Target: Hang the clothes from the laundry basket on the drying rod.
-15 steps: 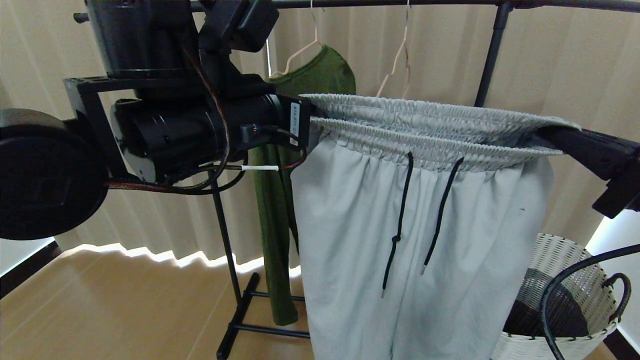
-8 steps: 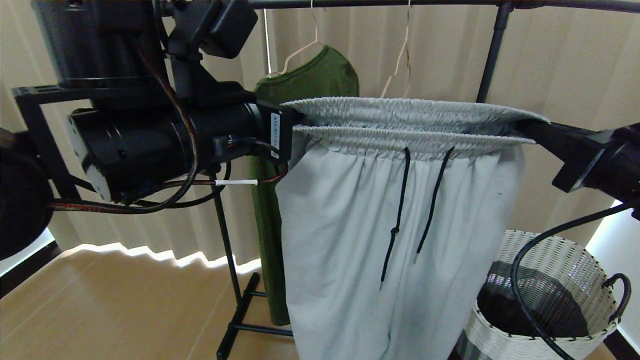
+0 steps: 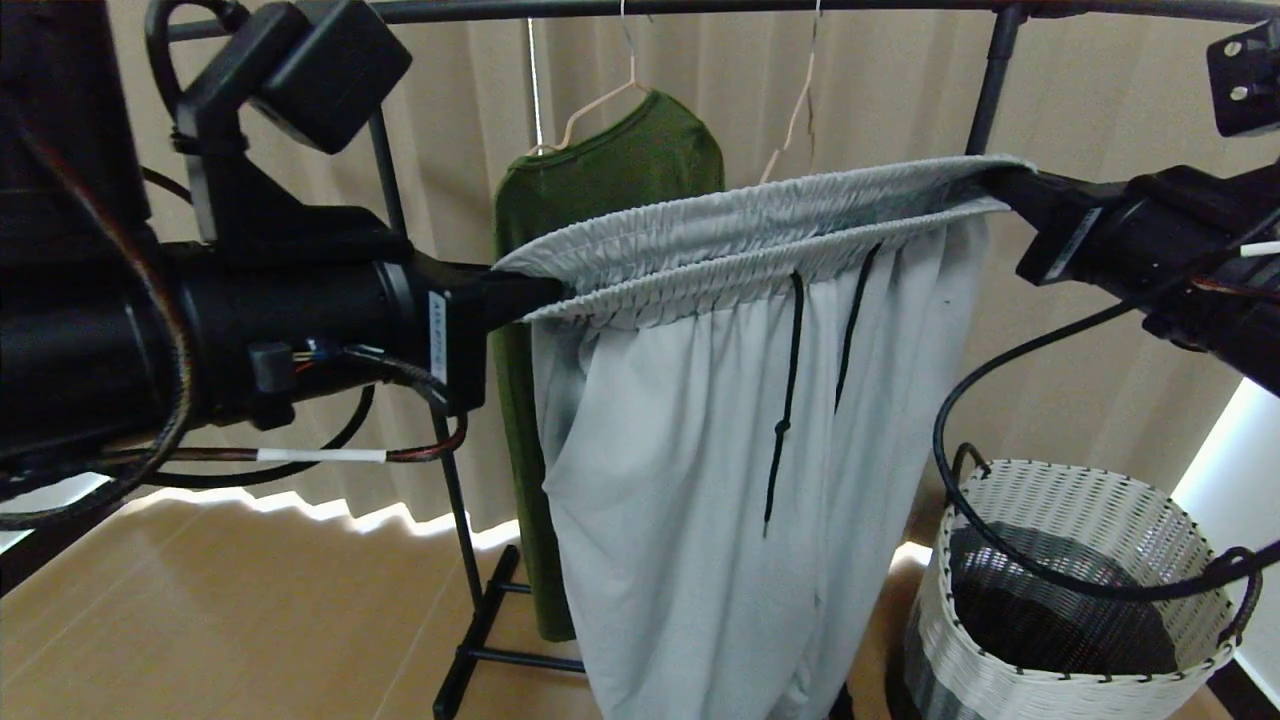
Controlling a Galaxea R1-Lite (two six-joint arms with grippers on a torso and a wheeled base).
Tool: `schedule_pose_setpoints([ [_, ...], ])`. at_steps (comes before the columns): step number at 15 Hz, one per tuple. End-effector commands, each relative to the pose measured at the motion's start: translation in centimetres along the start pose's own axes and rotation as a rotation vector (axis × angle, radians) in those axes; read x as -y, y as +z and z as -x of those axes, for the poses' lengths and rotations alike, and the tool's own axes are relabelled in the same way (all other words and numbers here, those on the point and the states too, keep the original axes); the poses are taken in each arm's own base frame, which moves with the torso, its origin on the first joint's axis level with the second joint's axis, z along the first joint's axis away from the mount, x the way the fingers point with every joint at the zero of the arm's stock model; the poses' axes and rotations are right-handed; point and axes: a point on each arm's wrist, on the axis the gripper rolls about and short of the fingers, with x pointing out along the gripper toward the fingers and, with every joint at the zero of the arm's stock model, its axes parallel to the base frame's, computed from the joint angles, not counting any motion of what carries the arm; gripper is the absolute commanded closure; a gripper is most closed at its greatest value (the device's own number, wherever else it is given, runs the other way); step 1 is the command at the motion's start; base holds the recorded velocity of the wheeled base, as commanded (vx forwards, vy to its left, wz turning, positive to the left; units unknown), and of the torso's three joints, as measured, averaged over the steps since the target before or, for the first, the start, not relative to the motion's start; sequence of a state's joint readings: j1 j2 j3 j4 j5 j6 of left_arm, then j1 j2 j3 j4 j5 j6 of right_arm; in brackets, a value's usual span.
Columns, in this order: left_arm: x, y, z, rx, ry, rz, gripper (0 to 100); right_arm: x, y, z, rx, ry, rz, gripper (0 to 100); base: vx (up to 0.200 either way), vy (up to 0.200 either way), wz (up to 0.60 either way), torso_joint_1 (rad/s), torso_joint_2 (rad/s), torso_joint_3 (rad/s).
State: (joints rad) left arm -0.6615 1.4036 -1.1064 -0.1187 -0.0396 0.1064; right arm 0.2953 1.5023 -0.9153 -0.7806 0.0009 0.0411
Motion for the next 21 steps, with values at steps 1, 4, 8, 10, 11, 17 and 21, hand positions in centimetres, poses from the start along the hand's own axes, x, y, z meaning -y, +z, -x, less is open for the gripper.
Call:
schedule_pose_setpoints([
  [1, 0.3, 0.5, 2.6, 0.034, -0.025, -0.007, 100, -0.2, -1.0, -2.7, -0.014, 0.007, -0.002, 100, 0.000, 0.000, 0.00, 0.000, 0.00, 0.000],
  [4, 1.1, 0.0, 3.9, 0.039, -0.073, -0.045, 100, -0.8, -1.2, -3.6, -0.014, 0.026, -0.007, 100, 0.000, 0.000, 0.00, 0.000, 0.00, 0.000],
  [8, 1.2, -0.1, 4.1, 0.038, -0.078, -0.050, 100, -1.1, -1.0, -3.4, -0.008, 0.037, -0.008, 100, 0.000, 0.000, 0.00, 0.000, 0.00, 0.000],
  [10, 1.2, -0.2, 4.0, 0.036, -0.078, -0.050, 100, -1.1, -1.0, -3.4, -0.008, 0.036, -0.008, 100, 0.000, 0.000, 0.00, 0.000, 0.00, 0.000],
  [11, 1.2, -0.2, 4.0, 0.036, -0.078, -0.050, 100, -1.1, -1.0, -3.3, -0.009, 0.036, -0.008, 100, 0.000, 0.000, 0.00, 0.000, 0.00, 0.000],
  [17, 1.2, -0.8, 4.2, 0.021, -0.079, -0.049, 100, -1.5, -1.2, -3.3, -0.015, 0.047, -0.010, 100, 0.000, 0.000, 0.00, 0.000, 0.00, 0.000],
  [21, 1.2, -0.8, 4.2, 0.021, -0.080, -0.049, 100, -1.5, -1.3, -3.2, -0.021, 0.047, -0.010, 100, 0.000, 0.000, 0.00, 0.000, 0.00, 0.000],
])
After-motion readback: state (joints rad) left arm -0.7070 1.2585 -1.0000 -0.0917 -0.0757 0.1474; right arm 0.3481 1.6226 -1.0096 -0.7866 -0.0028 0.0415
